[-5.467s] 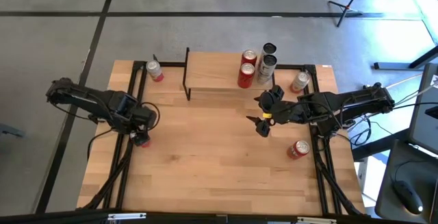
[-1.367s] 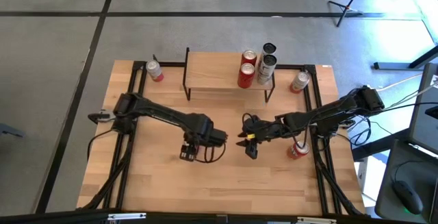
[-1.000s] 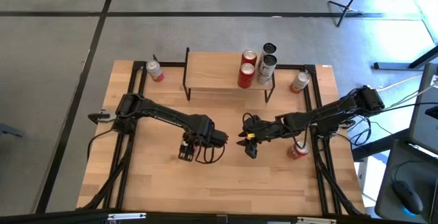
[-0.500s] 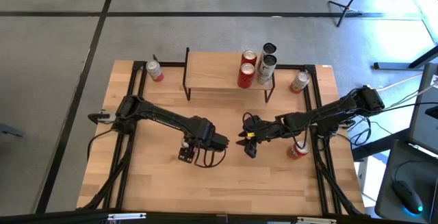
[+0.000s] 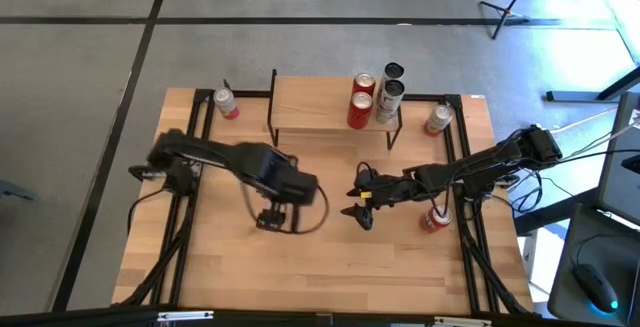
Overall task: Place canned beverage on shelf
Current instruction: Put the left red soda can on the shelf
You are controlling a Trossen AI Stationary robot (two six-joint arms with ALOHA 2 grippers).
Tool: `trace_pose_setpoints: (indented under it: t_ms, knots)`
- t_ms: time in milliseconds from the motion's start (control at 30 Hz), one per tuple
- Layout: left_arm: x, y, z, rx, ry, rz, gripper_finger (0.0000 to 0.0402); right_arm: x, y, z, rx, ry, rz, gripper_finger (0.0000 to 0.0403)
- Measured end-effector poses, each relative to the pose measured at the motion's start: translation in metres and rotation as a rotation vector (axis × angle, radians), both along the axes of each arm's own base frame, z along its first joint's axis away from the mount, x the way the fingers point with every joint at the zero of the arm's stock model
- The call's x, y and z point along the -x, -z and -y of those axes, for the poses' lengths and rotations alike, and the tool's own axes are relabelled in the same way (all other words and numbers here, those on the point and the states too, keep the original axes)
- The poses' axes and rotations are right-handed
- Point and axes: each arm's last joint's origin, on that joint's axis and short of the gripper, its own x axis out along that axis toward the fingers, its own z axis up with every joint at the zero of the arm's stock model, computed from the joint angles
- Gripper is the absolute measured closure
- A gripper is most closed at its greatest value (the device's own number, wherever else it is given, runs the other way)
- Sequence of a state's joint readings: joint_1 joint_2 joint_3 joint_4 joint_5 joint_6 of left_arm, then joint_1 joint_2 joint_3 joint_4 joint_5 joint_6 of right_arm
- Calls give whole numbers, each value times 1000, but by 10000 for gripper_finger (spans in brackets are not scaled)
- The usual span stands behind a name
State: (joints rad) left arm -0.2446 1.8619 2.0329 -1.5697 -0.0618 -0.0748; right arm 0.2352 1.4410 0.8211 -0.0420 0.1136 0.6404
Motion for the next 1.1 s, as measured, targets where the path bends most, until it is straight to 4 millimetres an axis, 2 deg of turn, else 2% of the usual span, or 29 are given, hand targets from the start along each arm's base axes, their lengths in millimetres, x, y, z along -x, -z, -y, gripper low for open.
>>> trace_pose_setpoints:
  t_ms: [100, 233, 333, 467, 567, 733, 833, 967, 1100]
  knots:
    - [21, -26, -7, -7, -84, 102, 45, -3, -4, 0, 26, 9, 51, 66]
    - [52, -58, -12, -1, -152, 247, 45, -7, -12, -1, 43, 4, 147, 46]
    - [74, -71, -12, -31, -172, 319, 44, -10, -17, -3, 53, 5, 210, 47]
    - [109, -71, -14, -56, -225, 356, 44, -13, -21, -2, 107, 32, 269, 55]
    - [135, -58, -16, -62, -270, 391, 44, -19, -18, -3, 119, 59, 306, 63]
    - [163, -17, -17, 58, -317, 440, 44, -43, -9, -8, 114, 79, 341, 76]
    - [174, 15, -18, 108, -334, 444, 44, -64, 1, -14, 118, 46, 308, 83]
    - [185, 61, -23, 65, -365, 358, 44, -89, 13, -21, 118, 11, 269, 91]
    - [183, 99, -21, 78, -425, 322, 44, -106, 23, -25, 129, 2, 224, 97]
